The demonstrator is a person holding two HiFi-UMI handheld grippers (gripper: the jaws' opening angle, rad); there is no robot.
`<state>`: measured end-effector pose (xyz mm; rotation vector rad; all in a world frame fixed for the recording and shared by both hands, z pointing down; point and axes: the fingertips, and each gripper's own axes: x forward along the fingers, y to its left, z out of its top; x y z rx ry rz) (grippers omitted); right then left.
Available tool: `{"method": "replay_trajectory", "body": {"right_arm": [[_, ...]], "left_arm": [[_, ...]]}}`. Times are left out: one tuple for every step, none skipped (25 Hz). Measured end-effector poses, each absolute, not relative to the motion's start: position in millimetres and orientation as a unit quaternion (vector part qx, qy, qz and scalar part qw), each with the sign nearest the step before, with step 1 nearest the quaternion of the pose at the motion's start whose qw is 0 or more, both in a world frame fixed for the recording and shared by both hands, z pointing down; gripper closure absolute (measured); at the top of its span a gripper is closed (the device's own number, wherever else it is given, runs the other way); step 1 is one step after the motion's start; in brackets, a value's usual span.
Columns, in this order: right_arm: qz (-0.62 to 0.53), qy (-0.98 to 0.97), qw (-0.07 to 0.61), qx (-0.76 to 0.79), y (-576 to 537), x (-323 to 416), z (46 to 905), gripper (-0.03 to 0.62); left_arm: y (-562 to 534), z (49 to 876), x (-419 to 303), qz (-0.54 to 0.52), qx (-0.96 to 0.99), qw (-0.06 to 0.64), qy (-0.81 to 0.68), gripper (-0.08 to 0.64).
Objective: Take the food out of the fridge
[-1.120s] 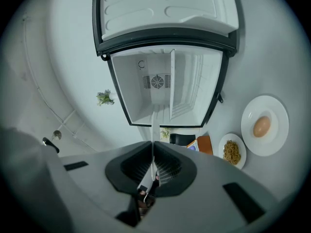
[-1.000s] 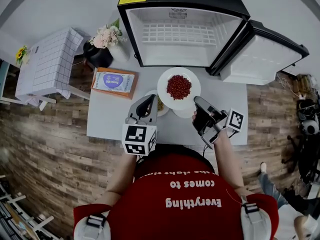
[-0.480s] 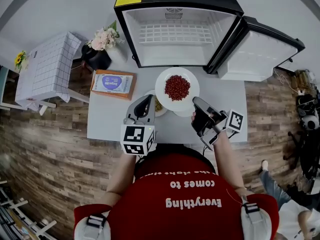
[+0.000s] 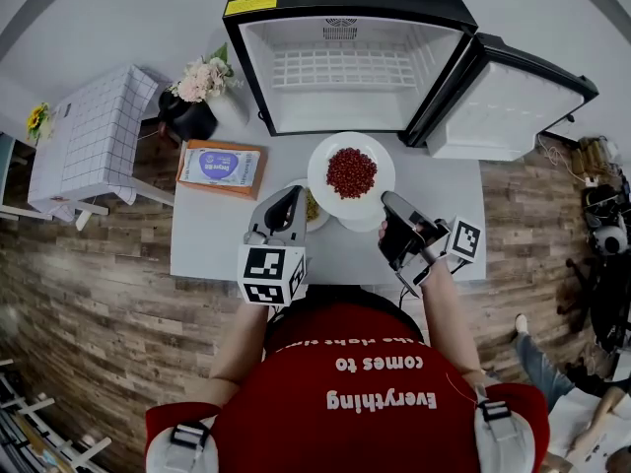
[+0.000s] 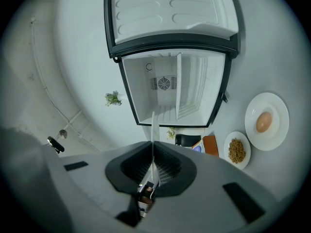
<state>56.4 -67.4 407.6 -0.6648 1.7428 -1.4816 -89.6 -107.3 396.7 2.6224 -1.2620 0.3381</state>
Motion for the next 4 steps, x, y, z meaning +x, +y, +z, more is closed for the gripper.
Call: {"method": "replay_trajectory", "body": {"right_arm": [[-0.578, 0.679, 0.370, -0.260, -67.4, 56.6, 408.1, 0.571], [-0.578, 0.679, 0.370, -0.260, -67.5, 56.7, 408.4, 0.571], [-0.578, 0.680, 0.370, -0.260, -67.6, 56.8, 408.6, 0.571], [-0.578, 0.680, 0.370, -0.260, -67.8, 56.9, 408.8, 0.571]], "left_arm": [[-107.3, 397.1, -89.6, 0.115, 0.890, 0.106, -0.428, 0.552], [-107.4, 397.6, -89.7, 0.116, 0.890, 0.106, -0.428, 0.552], [-107.5, 398.0, -89.8, 0.116, 0.890, 0.106, -0.428, 0.552], [-107.6, 398.5, -90.0, 0.116, 0.890, 0.107, -0.428, 0.552]]}}
